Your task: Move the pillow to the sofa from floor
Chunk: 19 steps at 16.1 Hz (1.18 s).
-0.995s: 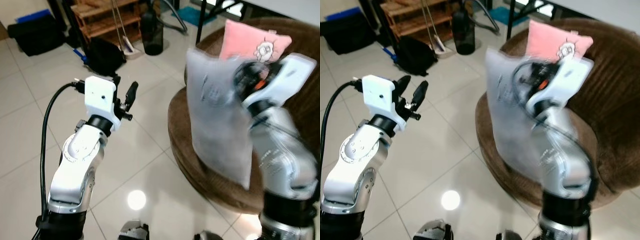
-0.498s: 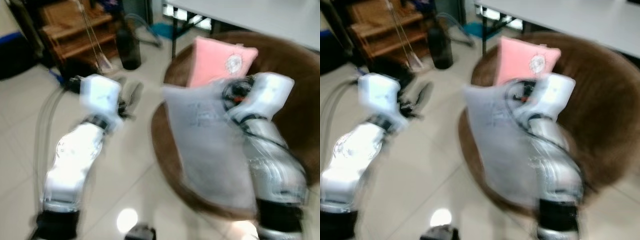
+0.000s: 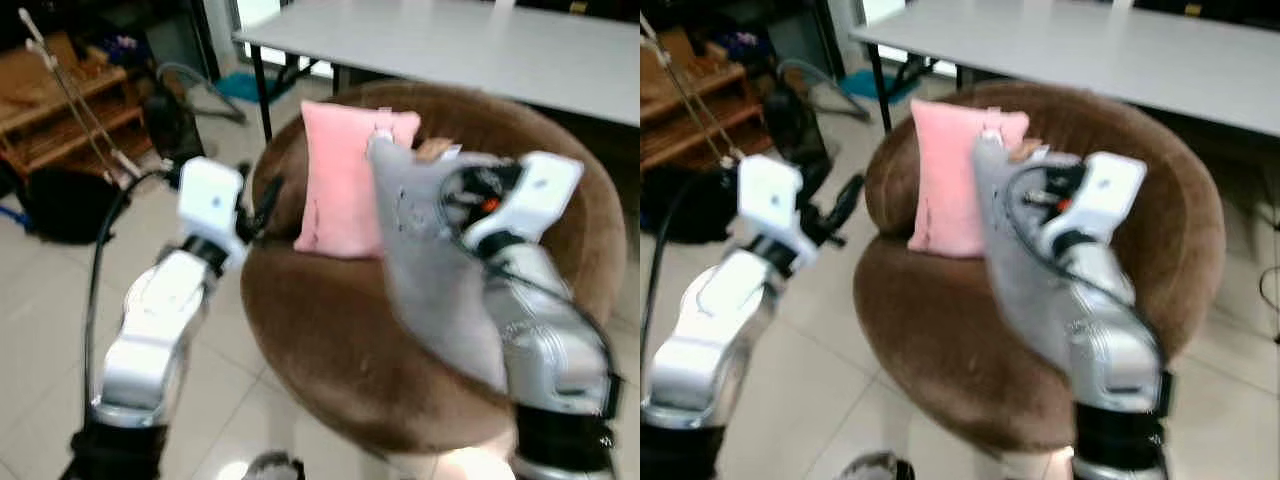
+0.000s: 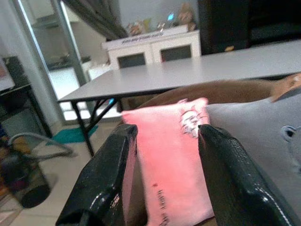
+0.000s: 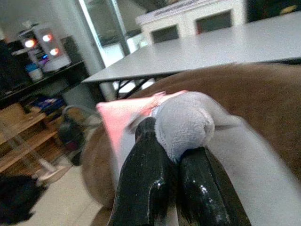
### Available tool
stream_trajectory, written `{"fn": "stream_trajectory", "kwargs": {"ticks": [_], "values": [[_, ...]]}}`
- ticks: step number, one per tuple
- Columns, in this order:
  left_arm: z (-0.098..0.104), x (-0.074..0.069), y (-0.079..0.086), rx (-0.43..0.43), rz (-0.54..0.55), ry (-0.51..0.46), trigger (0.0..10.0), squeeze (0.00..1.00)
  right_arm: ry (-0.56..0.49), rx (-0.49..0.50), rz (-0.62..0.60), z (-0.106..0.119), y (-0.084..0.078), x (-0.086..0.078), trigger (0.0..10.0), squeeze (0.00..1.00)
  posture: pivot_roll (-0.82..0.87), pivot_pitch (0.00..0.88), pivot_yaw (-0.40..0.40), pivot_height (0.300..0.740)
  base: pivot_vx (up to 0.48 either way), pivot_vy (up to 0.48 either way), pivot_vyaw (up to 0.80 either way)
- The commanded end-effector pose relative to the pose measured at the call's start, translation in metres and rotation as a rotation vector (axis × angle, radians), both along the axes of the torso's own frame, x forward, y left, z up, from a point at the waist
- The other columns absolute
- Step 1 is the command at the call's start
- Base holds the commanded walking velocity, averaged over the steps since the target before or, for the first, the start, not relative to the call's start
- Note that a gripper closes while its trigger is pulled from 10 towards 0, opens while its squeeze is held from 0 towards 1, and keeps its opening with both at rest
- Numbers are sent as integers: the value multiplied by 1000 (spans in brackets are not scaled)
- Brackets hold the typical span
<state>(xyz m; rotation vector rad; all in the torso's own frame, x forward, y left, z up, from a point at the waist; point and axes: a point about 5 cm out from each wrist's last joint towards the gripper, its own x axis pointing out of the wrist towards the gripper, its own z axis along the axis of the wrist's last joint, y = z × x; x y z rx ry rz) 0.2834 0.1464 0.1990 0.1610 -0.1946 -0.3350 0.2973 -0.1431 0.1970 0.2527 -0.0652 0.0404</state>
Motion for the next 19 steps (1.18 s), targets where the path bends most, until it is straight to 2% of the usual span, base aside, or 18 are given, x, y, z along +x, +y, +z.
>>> {"fn": "stream_trajectory", "kwargs": {"ticks": [1,2,3,6,9,12,15,16,18,19], "values": [[3,-1,-3,-3,-18,-6,10000,0,-59,1,8,11,-1,-2,10000,0,21,56,62,740,266,0,0],[-1,-2,-4,-4,-37,30,10000,0,-49,13,24,9,0,-2,10000,0,21,56,64,740,0,0,0],[-9,-5,-7,34,-76,68,10000,0,-27,17,53,5,2,-1,10000,0,20,58,64,740,0,0,0],[-18,-12,-9,95,-128,103,10000,0,-15,15,89,7,7,3,10000,0,26,63,57,740,0,0,0],[-21,-16,-8,111,-137,122,10000,0,-28,24,113,24,11,8,10000,0,29,74,51,740,0,0,0],[-22,-24,-4,117,-145,144,10000,0,-46,33,156,49,20,16,10000,0,44,128,43,740,0,0,0],[-26,-32,-1,127,-148,174,10000,0,3,36,179,42,34,38,10000,0,53,162,40,740,0,0,0],[-27,-35,1,132,-144,185,10000,0,56,43,146,32,38,55,10000,0,58,171,35,740,0,0,0],[-28,-38,3,138,-140,195,10000,0,131,53,114,16,42,74,10000,0,68,181,28,740,0,0,0],[-30,-42,4,145,-135,211,10000,0,215,91,55,-4,42,90,10000,0,76,188,25,740,0,0,0]]}}
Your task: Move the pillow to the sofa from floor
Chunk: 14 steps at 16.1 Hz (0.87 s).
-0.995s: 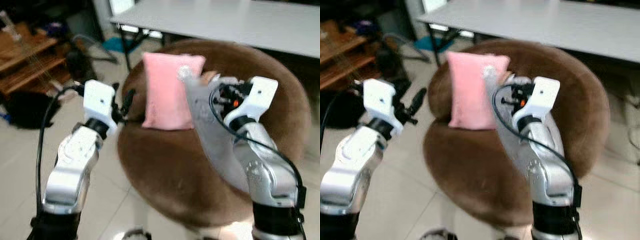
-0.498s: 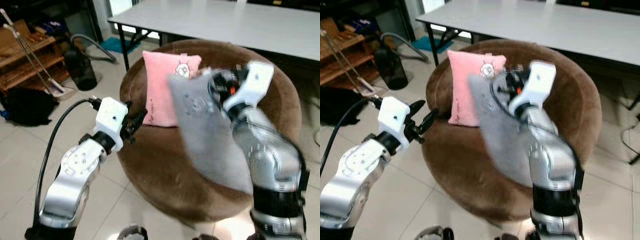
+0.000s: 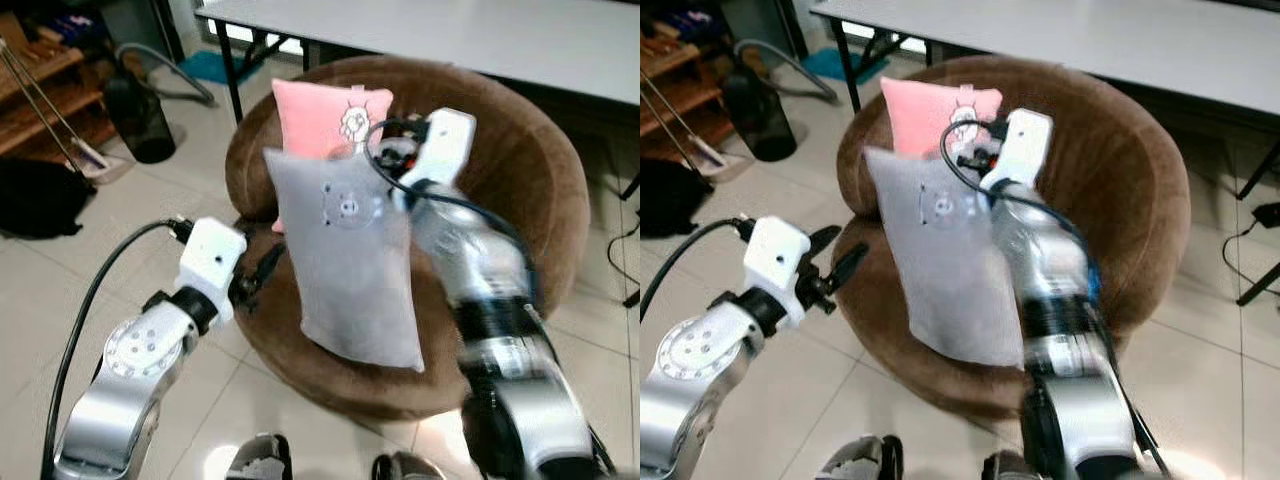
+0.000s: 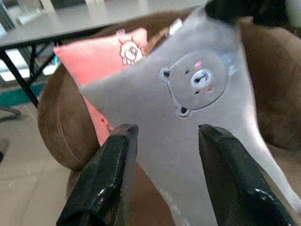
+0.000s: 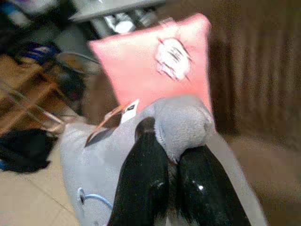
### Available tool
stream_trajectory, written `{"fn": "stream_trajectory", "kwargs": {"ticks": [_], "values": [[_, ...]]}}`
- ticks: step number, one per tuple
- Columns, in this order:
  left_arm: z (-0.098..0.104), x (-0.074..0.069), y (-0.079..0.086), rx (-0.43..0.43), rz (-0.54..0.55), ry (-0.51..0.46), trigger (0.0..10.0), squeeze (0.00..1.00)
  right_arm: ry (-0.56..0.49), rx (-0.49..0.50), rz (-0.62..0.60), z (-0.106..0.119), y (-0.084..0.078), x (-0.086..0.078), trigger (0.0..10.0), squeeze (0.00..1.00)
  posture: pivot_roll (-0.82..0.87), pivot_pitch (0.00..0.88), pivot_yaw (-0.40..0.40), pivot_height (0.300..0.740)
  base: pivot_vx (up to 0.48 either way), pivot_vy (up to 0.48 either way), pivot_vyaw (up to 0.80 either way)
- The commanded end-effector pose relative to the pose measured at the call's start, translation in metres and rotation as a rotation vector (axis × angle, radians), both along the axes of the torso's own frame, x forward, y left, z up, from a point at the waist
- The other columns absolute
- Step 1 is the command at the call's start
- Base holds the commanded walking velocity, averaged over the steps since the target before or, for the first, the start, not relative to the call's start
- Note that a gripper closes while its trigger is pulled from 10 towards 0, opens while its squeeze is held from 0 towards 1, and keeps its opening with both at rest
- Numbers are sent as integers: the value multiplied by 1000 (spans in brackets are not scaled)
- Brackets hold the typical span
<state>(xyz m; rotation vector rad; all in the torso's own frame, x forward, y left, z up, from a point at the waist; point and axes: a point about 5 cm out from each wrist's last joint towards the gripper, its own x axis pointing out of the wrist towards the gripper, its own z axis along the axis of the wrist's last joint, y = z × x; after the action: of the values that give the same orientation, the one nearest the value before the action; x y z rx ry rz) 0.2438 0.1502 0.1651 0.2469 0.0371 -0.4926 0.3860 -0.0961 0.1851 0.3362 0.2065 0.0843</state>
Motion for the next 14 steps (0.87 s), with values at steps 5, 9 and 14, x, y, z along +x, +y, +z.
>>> {"fn": "stream_trajectory", "kwargs": {"ticks": [5,9,14], "values": [[4,-12,0,26,-7,7,10000,0,-26,-2,-243,-1,-33,24,10000,1000,126,196,5,740,0,0,0],[6,-8,0,26,0,-8,10000,0,-267,35,-342,55,-57,36,10000,1000,120,169,11,740,0,0,0],[-3,8,3,-34,91,-20,10000,0,-419,-174,-240,74,-58,35,10000,0,57,111,14,740,0,0,0]]}}
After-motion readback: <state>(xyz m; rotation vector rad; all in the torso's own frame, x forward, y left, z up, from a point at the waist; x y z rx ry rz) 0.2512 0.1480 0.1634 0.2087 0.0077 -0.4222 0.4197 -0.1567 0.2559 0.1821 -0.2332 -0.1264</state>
